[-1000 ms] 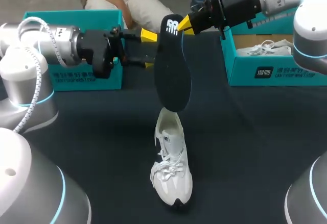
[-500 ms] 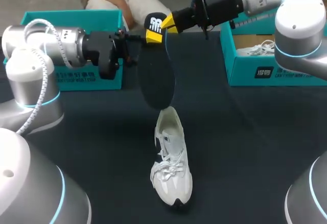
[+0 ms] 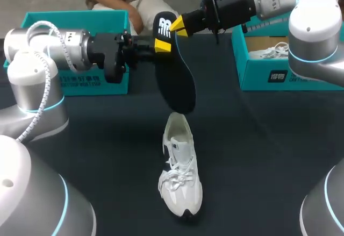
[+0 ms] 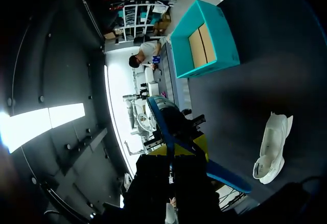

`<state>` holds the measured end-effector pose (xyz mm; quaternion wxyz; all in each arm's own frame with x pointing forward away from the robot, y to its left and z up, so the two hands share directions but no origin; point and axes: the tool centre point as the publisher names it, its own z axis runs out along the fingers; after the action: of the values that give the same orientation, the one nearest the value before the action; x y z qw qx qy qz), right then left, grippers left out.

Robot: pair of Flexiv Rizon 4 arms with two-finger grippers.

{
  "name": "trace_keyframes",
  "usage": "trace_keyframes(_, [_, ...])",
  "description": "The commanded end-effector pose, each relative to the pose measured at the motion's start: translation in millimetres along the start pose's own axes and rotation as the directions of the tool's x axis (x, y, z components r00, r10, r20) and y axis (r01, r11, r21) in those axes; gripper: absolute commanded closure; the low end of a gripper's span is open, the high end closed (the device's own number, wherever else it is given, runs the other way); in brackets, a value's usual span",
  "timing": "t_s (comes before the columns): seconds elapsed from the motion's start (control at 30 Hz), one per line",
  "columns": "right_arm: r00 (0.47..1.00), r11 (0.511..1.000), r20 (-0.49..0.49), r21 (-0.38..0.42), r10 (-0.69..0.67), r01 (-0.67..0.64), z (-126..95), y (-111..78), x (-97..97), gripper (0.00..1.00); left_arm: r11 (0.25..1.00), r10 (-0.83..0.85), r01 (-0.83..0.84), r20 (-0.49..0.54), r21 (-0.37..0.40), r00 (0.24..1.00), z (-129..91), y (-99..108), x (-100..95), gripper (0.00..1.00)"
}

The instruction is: Take the shoe out of the shoebox, open the shoe tongue, remove and reinsert the insole, then place the shoe into the shoebox

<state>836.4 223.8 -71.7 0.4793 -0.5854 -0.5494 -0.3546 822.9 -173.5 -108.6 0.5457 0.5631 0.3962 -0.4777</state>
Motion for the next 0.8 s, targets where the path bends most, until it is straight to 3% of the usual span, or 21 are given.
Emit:
trace_keyframes(0.03, [1.000, 1.000, -0.011, -0.010, 0.006, -0.006, -0.7, -2.4, -5.1, 1.00, 1.000, -0.005, 0.005, 0.006, 0.004, 1.000, -0.1, 0.8, 2.9, 1.00])
trace_keyframes(0.33, [1.000, 0.999, -0.009, -0.032, 0.026, -0.026, -8.9, 0.5, -11.3, 1.00, 1.000, -0.007, 0.007, 0.016, 0.009, 1.000, -1.5, 1.0, 0.5, 1.00])
trace_keyframes(0.37, [1.000, 0.999, -0.011, -0.034, 0.029, -0.029, -9.8, 0.7, -11.4, 0.85, 1.000, -0.007, 0.007, 0.016, 0.008, 1.000, -1.8, 0.9, 0.5, 1.00])
trace_keyframes(0.4, [1.000, 0.999, -0.009, -0.045, 0.030, -0.030, -11.0, 1.0, -11.3, 0.59, 1.000, -0.007, 0.007, 0.016, 0.009, 1.000, -2.3, 0.8, 0.5, 1.00])
trace_keyframes(0.43, [1.000, 0.998, -0.007, -0.047, 0.030, -0.031, -12.1, 1.4, -11.1, 0.04, 1.000, -0.007, 0.006, 0.016, 0.009, 1.000, -2.9, 0.7, 0.7, 1.00])
trace_keyframes(0.47, [1.000, 0.998, -0.009, -0.051, 0.030, -0.030, -13.2, 1.6, -10.7, 0.00, 1.000, -0.007, 0.007, 0.015, 0.009, 1.000, -3.6, 0.8, 1.2, 1.00])
trace_keyframes(0.8, [0.999, 0.989, 0.048, -0.144, -0.014, 0.021, -34.6, 4.0, -6.2, 0.00, 0.999, -0.031, 0.031, 0.003, 0.022, 1.000, -8.4, 3.5, 10.4, 1.00])
